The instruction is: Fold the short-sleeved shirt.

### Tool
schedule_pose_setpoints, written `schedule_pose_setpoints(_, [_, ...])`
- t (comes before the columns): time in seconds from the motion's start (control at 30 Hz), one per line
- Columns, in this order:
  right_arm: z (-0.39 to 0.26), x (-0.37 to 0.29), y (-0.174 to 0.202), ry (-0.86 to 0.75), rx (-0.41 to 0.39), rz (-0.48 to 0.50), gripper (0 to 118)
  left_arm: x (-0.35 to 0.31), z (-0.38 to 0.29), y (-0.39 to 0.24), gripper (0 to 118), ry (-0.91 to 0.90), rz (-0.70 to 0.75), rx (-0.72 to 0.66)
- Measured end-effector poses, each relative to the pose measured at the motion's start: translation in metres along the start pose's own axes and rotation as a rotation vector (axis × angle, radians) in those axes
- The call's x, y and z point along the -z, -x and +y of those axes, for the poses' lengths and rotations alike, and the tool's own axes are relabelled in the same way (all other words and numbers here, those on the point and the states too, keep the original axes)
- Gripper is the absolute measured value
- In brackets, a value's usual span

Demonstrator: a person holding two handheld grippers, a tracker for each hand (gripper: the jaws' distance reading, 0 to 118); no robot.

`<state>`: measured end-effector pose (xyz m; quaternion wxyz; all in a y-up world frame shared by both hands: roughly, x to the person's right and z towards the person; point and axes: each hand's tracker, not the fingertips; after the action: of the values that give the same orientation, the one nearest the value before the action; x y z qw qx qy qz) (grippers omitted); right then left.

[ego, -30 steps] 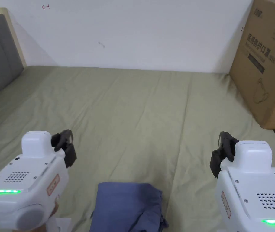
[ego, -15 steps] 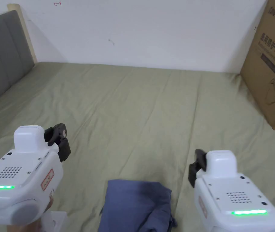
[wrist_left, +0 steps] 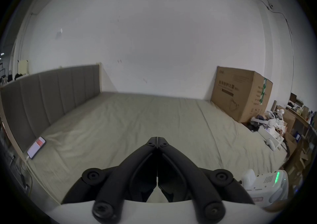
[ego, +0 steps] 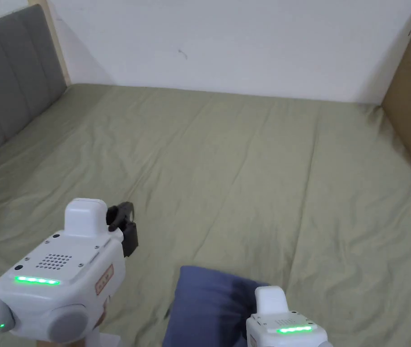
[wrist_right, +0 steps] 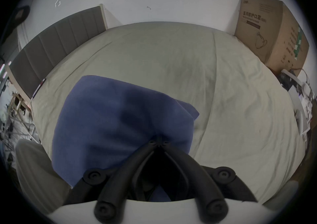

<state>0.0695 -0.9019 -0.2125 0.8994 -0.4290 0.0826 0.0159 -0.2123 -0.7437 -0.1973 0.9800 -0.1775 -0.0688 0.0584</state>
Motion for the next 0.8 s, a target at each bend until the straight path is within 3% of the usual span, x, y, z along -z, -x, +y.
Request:
schedule_pose_setpoints(0.1, [0.007,0.001,-0.008,0.029,0.083,0.028,0,0.018,-0.015,0.000,1,0.153,-0.053,-0.070])
schedule_pose_setpoints(0.17, [0.010,0.003,-0.008,0.037,0.067,0.025,0,0.032,-0.030,0.001,16,0.251,-0.082,-0.149])
schedule_pose_setpoints(0.27, [0.009,0.002,-0.008,0.038,0.041,0.027,0,0.062,-0.051,0.009,105,0.451,-0.184,-0.305])
schedule_pose_setpoints(0.37, [0.008,0.003,-0.012,0.034,0.055,0.042,0,0.090,-0.073,0.011,118,0.626,-0.223,-0.390])
schedule_pose_setpoints(0.57, [0.006,0.003,-0.016,0.025,0.069,0.062,0,0.126,-0.106,0.011,118,0.784,-0.244,-0.390])
schedule_pose_setpoints(0.6, [0.005,0.003,-0.017,0.024,0.071,0.066,0,0.129,-0.111,0.012,113,0.803,-0.274,-0.409])
schedule_pose_setpoints(0.63, [0.005,0.003,-0.018,0.023,0.075,0.072,0,0.130,-0.114,0.012,102,0.827,-0.295,-0.427])
schedule_pose_setpoints(0.7, [0.004,0.002,-0.022,0.017,0.087,0.086,0,0.129,-0.118,0.011,56,0.820,-0.320,-0.457])
schedule_pose_setpoints(0.77, [0.002,0.002,-0.026,0.004,0.106,0.110,0,0.128,-0.120,0.009,54,0.799,-0.290,-0.457])
schedule_pose_setpoints(0.8, [0.002,0.001,-0.028,0.000,0.113,0.119,0,0.128,-0.120,0.009,47,0.797,-0.299,-0.454])
